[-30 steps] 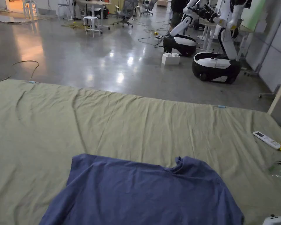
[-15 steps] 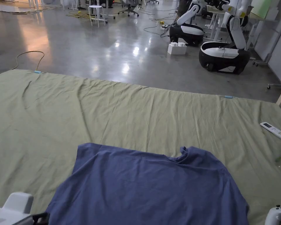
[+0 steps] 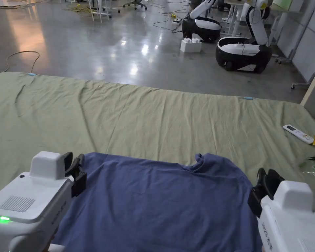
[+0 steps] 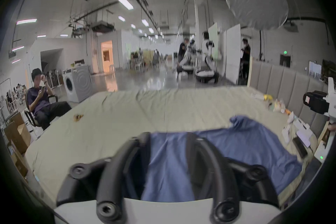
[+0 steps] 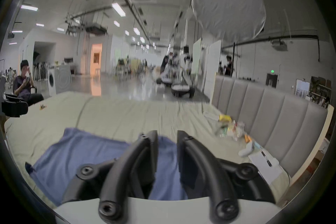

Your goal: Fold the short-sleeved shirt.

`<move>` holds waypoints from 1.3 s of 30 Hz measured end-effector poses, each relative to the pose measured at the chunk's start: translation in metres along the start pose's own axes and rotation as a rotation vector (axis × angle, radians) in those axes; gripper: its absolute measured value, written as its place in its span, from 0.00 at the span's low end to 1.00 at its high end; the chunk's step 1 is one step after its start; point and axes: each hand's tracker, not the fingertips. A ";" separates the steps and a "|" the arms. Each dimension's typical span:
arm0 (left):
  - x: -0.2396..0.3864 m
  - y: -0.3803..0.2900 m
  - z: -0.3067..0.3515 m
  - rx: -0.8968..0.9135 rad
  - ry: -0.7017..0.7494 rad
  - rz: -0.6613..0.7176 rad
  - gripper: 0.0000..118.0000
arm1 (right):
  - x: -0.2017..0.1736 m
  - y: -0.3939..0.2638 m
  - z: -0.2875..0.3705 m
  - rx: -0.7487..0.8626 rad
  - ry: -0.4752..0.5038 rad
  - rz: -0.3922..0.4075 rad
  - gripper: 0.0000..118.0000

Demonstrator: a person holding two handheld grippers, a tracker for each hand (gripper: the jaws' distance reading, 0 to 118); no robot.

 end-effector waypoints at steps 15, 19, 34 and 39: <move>-0.039 -0.009 -0.004 -0.100 0.021 0.045 0.02 | -0.012 0.004 -0.013 0.025 0.002 -0.025 0.00; -0.070 -0.039 -0.005 -0.268 0.051 0.067 0.02 | -0.012 -0.004 -0.016 -0.014 0.012 -0.018 0.00; -0.105 -0.137 -0.007 -0.840 0.094 0.254 0.59 | -0.026 -0.047 -0.019 -0.168 0.079 -0.005 0.00; -0.102 -0.161 -0.027 -0.929 0.140 0.219 0.58 | -0.022 -0.057 -0.016 -0.209 0.079 0.007 0.00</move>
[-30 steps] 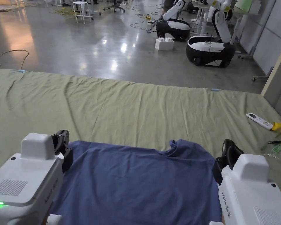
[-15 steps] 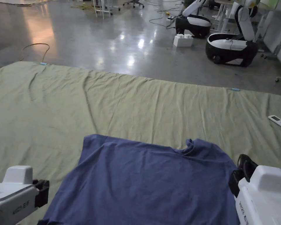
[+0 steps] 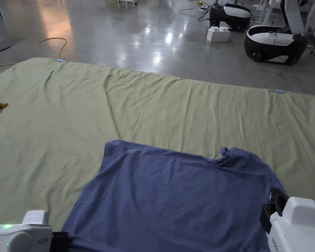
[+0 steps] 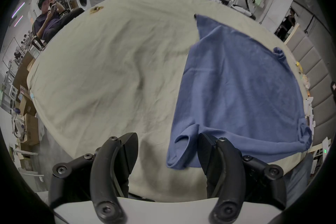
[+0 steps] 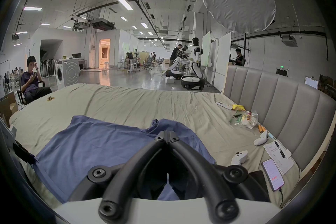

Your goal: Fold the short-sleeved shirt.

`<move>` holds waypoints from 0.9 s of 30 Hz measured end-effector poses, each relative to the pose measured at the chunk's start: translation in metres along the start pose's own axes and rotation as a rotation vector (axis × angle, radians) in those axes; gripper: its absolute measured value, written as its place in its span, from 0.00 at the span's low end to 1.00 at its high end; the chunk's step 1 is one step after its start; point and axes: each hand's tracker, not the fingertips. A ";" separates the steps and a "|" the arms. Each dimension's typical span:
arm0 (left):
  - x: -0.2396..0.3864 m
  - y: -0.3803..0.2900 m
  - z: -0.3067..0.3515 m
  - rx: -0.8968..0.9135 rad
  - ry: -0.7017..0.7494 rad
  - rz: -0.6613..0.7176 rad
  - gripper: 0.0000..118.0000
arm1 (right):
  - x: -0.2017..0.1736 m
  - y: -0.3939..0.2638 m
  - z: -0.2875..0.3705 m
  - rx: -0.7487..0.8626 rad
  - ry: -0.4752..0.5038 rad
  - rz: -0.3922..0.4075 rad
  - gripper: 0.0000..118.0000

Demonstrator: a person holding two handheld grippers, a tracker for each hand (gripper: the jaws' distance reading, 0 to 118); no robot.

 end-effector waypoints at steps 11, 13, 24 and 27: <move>0.020 -0.004 0.004 0.013 -0.038 -0.135 0.07 | 0.048 -0.012 0.013 -0.238 -0.029 -0.015 0.02; 0.020 -0.005 0.010 0.019 -0.042 -0.142 0.06 | 0.064 -0.017 0.015 -0.366 -0.039 -0.042 0.22; 0.021 -0.001 0.039 0.072 -0.071 -0.170 0.05 | 0.099 -0.089 0.008 -0.881 -0.103 -0.074 0.57; 0.022 0.003 0.036 0.074 -0.068 -0.170 0.05 | 0.094 -0.107 -0.005 -0.962 -0.074 -0.101 0.57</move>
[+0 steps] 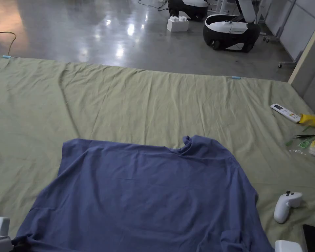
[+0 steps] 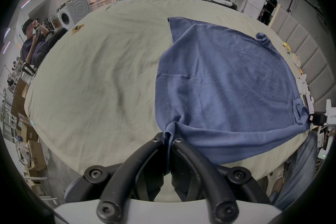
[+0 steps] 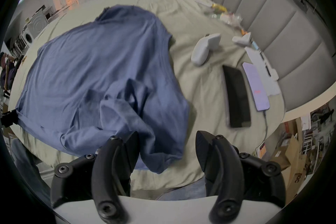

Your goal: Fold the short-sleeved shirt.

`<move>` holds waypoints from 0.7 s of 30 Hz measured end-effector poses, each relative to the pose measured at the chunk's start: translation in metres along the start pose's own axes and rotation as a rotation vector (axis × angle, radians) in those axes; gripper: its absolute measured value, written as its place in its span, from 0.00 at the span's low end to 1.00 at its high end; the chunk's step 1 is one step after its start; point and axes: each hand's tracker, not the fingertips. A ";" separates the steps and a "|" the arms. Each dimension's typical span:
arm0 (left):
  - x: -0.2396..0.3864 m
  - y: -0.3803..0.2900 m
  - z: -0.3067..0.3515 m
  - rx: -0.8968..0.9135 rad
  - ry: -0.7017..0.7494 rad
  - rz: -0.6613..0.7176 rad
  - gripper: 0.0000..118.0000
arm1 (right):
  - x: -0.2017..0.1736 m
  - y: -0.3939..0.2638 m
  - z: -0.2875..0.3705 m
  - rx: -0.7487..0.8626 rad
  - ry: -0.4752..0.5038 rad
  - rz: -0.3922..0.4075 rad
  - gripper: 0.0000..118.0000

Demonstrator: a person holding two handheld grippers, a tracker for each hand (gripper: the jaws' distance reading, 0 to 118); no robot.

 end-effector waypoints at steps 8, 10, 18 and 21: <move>0.001 0.000 -0.004 -0.002 -0.001 0.014 0.05 | -0.015 -0.004 -0.022 -0.085 0.009 0.059 0.45; 0.000 -0.001 -0.005 -0.006 -0.001 0.016 0.05 | -0.014 -0.004 -0.020 -0.076 0.101 0.042 0.19; -0.008 -0.008 0.000 -0.001 -0.013 0.040 0.05 | -0.010 -0.011 0.019 0.069 0.049 0.072 0.06; -0.010 -0.010 0.005 0.016 -0.018 0.053 0.05 | -0.004 -0.013 0.038 0.125 0.072 0.055 0.06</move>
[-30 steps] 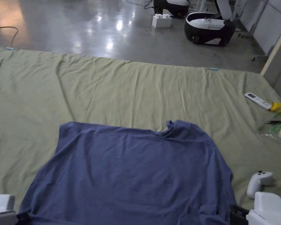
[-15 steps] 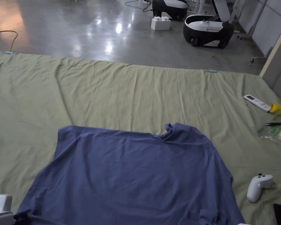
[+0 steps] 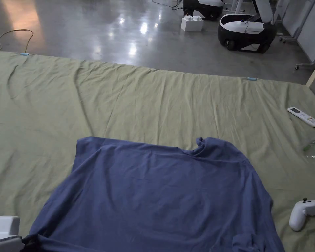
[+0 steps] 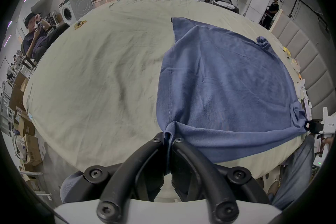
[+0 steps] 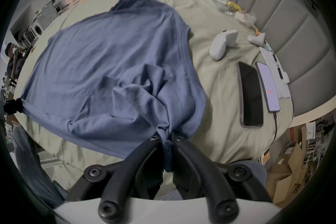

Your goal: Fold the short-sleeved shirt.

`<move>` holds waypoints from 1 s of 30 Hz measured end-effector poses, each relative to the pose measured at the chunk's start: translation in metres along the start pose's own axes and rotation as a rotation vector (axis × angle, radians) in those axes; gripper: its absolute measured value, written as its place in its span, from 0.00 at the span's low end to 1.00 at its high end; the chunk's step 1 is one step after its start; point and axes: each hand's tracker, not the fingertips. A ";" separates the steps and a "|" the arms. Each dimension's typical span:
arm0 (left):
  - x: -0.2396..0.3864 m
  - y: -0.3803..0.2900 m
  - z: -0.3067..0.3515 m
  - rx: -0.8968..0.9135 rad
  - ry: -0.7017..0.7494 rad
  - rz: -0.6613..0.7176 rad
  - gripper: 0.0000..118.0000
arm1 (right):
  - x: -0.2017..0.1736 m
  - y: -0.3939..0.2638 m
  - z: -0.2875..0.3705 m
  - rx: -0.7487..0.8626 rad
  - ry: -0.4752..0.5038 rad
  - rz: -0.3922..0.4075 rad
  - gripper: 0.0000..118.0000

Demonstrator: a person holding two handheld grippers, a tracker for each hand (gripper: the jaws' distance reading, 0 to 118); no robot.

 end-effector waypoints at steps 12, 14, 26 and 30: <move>0.001 0.030 0.005 0.145 -0.034 0.026 0.05 | 0.010 0.039 0.016 0.156 0.058 -0.082 0.06; 0.002 0.043 0.000 0.163 -0.037 0.029 0.05 | 0.011 0.054 0.012 0.166 0.058 -0.090 0.06; 0.017 0.126 -0.062 0.204 -0.038 0.023 0.05 | 0.026 0.152 -0.074 0.169 0.042 -0.147 0.06; 0.022 0.142 -0.085 0.177 -0.035 0.020 0.05 | 0.018 0.164 -0.088 0.135 0.033 -0.175 0.06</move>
